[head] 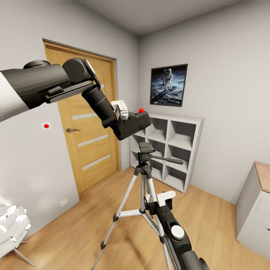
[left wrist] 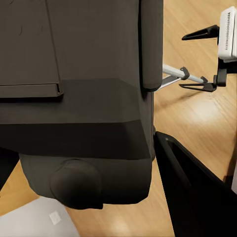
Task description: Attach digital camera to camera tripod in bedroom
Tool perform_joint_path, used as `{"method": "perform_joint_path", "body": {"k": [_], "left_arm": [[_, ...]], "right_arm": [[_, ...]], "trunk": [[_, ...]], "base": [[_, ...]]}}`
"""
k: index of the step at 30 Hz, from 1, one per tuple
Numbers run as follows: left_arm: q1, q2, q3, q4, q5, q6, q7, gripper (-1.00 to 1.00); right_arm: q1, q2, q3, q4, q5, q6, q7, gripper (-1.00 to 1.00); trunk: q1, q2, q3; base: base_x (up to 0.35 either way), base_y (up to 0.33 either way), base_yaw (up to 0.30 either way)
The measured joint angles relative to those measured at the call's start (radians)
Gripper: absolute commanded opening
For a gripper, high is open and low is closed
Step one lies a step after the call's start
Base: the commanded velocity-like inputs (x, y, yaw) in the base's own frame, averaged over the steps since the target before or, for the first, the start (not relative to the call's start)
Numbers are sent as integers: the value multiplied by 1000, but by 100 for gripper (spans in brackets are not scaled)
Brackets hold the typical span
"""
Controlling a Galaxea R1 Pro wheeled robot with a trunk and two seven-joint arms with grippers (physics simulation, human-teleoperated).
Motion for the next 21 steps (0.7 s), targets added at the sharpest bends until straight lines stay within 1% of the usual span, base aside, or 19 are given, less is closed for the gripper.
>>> {"method": "perform_joint_path", "body": {"k": [6, 12, 21], "left_arm": [[0, -23, 0, -1, 1, 1, 0, -100], [0, -35, 0, -2, 0, 0, 0, -100], [0, -42, -1, -3, 0, 0, 0, -100]], "right_arm": [[0, 0, -3, 1, -1, 0, 0, 100], [0, 0, -2, 2, -1, 0, 0, 100], [0, 0, 0, 15, -1, 0, 0, 100]], "trunk": [[0, 0, 0], [0, 0, 0], [0, 0, 0]], "base": [[0, 0, 0], [3, 0, 0], [237, 0, 0]]}}
